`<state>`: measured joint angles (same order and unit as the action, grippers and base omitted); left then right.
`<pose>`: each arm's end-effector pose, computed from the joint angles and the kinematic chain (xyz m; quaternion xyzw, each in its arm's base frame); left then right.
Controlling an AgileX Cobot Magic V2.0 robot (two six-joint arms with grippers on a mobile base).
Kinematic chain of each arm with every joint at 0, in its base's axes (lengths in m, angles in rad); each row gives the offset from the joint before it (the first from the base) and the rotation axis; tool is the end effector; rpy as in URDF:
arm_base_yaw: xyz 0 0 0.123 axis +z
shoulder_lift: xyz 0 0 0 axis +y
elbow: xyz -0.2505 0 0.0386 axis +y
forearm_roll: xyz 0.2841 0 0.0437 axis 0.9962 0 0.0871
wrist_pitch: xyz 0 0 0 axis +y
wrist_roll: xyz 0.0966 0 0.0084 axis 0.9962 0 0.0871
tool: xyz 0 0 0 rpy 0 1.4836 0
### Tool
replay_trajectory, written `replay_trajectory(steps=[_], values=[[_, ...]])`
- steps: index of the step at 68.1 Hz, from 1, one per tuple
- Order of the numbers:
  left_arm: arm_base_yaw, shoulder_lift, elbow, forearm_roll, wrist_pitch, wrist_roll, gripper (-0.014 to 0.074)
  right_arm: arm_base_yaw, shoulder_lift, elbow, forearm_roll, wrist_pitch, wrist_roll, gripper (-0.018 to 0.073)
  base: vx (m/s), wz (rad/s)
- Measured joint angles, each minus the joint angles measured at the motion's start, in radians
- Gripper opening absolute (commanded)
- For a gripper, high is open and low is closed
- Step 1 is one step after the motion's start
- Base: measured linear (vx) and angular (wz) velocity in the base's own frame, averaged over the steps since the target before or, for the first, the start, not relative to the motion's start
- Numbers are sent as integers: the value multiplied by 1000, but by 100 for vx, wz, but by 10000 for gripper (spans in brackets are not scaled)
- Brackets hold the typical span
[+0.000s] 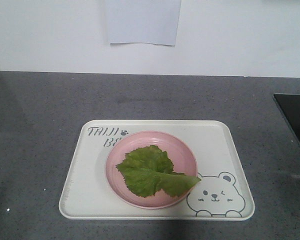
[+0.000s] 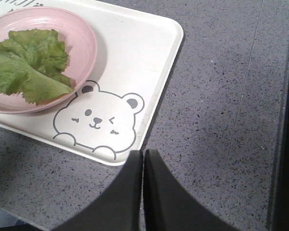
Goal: Transfer vegetables to tray and serve
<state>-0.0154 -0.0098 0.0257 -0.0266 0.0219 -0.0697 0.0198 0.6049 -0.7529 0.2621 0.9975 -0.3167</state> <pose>0.1307 -0.0021 0.2031 -0.0277 0.6889 -0.0406 0.7232 0.1595 0.0243 0.3180 -0.1310 0.9023 0.0697 0.4047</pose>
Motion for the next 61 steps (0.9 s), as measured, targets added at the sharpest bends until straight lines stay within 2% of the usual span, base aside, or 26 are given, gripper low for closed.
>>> replay_trajectory(steps=[45, 54, 61], values=[[0, 0, 0, 0, 0, 0, -6, 0, 0, 0, -3, 0, -1, -8, 0, 0], [0, 0, 0, 0, 0, 0, -6, 0, -13, 0, -26, -39, 1, -8, 0, 0], [0, 0, 0, 0, 0, 0, -6, 0, -46, 0, -59, -108, 46, -8, 0, 0]])
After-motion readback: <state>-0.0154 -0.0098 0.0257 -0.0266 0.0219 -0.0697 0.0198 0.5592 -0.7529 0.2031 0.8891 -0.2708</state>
